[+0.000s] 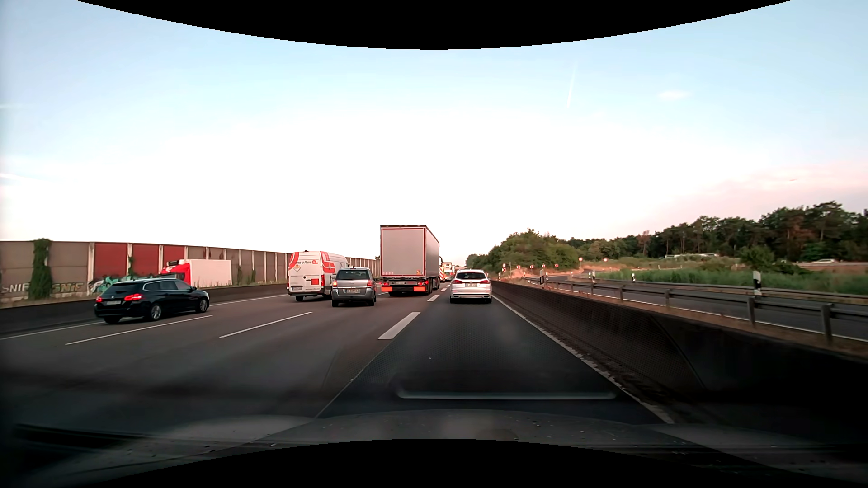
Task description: Follow the waypoints while adhering to traffic rules and regulations
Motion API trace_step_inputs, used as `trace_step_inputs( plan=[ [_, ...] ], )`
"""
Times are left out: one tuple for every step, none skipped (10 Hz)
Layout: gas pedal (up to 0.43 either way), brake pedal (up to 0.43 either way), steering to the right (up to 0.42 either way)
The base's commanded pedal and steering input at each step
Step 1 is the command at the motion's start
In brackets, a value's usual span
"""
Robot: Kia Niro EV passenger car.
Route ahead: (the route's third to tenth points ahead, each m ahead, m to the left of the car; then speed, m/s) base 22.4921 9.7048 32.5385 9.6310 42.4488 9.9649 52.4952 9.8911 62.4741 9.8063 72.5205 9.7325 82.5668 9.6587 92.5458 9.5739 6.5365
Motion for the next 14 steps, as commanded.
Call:
trace_step_inputs(
  plan=[
    [0.157, 0.000, -0.002],
    [0.138, 0.000, -0.001],
    [0.118, 0.000, 0.000],
    [0.118, 0.000, 0.000],
    [0.110, 0.000, -0.001],
    [0.087, 0.000, -0.001],
    [0.059, 0.000, -0.001],
    [0.047, 0.000, -0.001],
    [0.047, 0.000, -0.001],
    [0.047, 0.000, -0.001],
    [0.028, 0.000, -0.001],
    [0.000, 0.000, -0.001],
    [0.000, 0.000, -0.003],
    [0.000, 0.000, -0.003]
  ],
)
